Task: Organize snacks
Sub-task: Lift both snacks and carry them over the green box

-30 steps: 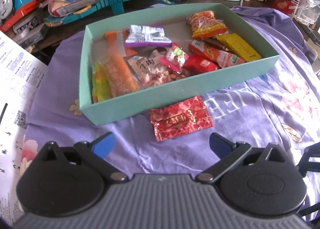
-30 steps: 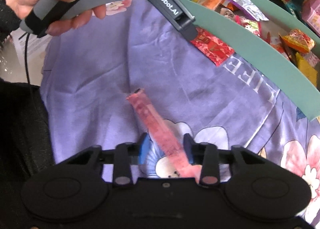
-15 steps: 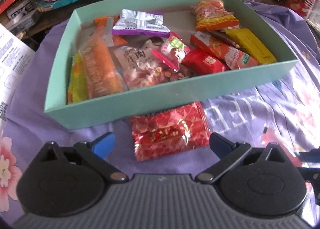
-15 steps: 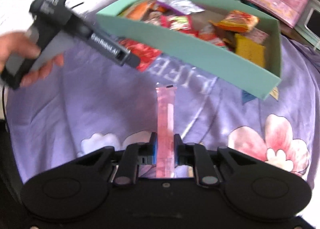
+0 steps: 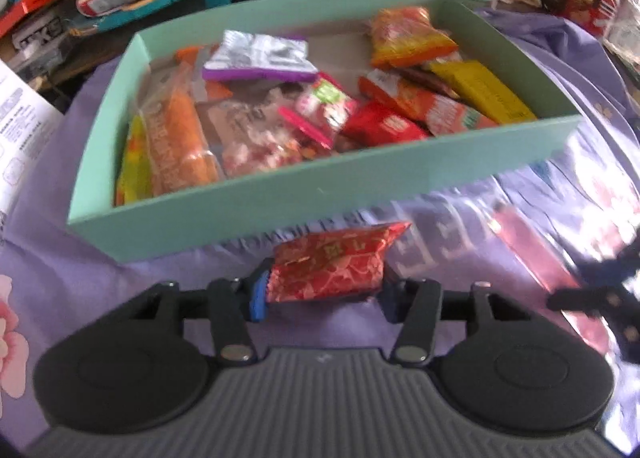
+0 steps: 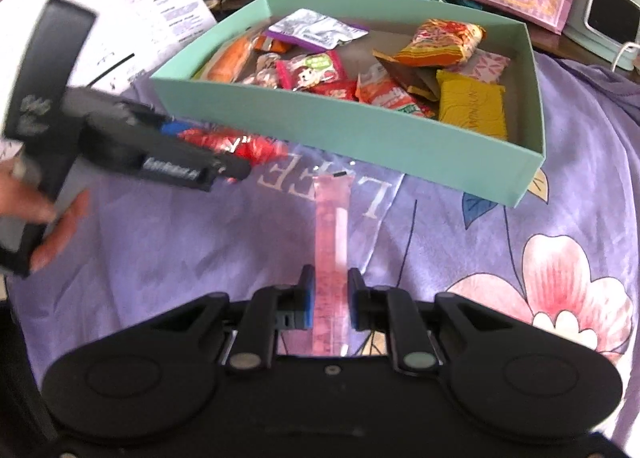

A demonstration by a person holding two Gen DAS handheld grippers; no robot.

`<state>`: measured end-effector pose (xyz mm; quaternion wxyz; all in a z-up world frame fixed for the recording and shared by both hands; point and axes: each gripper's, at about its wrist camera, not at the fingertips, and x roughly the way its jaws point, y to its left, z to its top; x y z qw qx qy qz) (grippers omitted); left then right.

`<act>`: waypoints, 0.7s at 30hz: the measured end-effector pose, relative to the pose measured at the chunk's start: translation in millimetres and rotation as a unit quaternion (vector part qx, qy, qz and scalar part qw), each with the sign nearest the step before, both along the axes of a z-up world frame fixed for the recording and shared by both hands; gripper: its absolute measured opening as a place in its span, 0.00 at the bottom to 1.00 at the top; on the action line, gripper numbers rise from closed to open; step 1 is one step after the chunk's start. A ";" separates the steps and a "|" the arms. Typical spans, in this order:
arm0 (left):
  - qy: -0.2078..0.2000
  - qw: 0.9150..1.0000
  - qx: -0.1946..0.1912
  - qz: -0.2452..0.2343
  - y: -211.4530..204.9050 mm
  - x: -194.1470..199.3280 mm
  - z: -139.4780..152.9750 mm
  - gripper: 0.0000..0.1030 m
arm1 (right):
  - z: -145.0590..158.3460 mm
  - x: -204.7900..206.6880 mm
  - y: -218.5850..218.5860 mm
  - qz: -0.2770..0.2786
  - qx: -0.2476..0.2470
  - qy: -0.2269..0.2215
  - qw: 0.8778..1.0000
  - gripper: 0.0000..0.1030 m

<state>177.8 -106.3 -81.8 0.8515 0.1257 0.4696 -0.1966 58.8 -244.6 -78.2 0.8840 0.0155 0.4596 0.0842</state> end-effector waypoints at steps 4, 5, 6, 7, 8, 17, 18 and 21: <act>0.002 1.000 0.000 -0.003 -0.7 -11.6 3.1 0.47 | -0.7 4.9 1.5 -0.002 0.001 -0.001 1.000 0.15; 0.006 1.000 -0.007 -0.005 0.0 -13.6 5.2 0.47 | 0.4 4.4 2.4 -0.002 0.001 -0.002 1.000 0.15; 0.007 1.000 -0.010 -0.007 0.8 -15.3 7.0 0.47 | 1.6 4.5 3.2 -0.001 0.000 -0.003 1.000 0.15; 0.007 1.000 -0.013 -0.010 1.5 -17.7 10.2 0.47 | 3.5 3.3 3.9 -0.002 0.000 -0.004 1.000 0.15; 0.008 1.000 -0.014 -0.013 2.4 -20.3 12.9 0.47 | 5.4 2.2 4.6 -0.002 -0.002 -0.006 1.000 0.15; -0.021 0.999 -0.038 -0.029 13.5 -38.6 56.7 0.47 | 41.0 -5.4 11.9 0.002 -0.019 -0.039 0.999 0.15; -0.027 0.998 -0.042 -0.031 14.8 -39.9 64.1 0.47 | 47.7 -5.4 13.1 0.002 -0.023 -0.045 0.999 0.15; -0.045 0.997 -0.052 -0.034 16.7 -40.4 84.8 0.47 | 66.6 -1.6 14.6 0.000 -0.027 -0.060 0.998 0.15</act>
